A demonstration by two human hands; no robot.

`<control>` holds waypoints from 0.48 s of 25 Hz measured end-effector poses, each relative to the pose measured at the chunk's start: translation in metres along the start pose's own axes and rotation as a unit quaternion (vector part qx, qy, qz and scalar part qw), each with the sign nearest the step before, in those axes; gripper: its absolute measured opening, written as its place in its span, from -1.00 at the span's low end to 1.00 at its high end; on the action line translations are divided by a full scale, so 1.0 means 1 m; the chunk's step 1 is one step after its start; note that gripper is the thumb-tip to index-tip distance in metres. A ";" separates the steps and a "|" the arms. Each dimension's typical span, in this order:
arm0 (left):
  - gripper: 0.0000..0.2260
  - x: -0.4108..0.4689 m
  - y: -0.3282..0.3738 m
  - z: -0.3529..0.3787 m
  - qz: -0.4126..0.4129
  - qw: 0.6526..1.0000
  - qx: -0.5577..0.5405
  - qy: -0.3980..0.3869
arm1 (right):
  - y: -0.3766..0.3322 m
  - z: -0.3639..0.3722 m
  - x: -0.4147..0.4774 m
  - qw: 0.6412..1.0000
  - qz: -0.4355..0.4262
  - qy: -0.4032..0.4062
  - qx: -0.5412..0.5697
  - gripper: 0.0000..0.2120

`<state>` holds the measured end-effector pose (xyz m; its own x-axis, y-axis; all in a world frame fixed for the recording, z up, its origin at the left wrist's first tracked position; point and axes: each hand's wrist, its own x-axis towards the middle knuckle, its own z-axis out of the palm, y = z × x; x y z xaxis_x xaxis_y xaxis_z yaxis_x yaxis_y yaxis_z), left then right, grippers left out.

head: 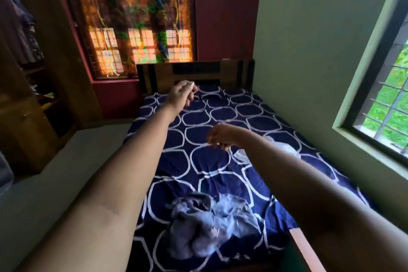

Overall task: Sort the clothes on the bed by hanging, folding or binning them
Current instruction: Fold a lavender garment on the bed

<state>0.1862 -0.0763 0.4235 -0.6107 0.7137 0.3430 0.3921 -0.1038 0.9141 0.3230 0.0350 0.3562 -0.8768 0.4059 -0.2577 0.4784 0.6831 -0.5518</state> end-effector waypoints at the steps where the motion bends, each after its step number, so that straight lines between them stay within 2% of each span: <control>1: -0.79 0.000 -0.032 -0.003 -0.025 0.996 0.080 0.026 | 0.005 0.011 0.007 0.999 -0.004 0.030 -0.022 -0.86; 3: -0.89 -0.020 -0.105 -0.004 -0.109 0.971 0.212 -0.003 | 0.023 0.028 0.022 0.988 -0.011 0.063 -0.143 -0.78; 6: -0.93 -0.067 -0.180 0.000 -0.176 0.928 0.304 -0.123 | 0.054 0.062 0.029 0.966 -0.014 0.068 -0.251 -0.72; 9: -0.85 -0.101 -0.208 0.005 -0.195 0.907 0.334 -0.164 | 0.075 0.092 0.030 0.969 -0.015 0.041 -0.243 -0.70; 12: -0.86 -0.125 -0.227 0.008 -0.232 0.885 0.356 -0.190 | 0.087 0.114 0.031 0.973 -0.017 0.024 -0.230 -0.73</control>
<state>0.1787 -0.1364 0.1711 -0.5965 0.7609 -0.2554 0.5766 0.6276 0.5231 0.3323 0.0376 0.2094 -0.8947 0.3982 -0.2022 0.4292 0.8919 -0.1424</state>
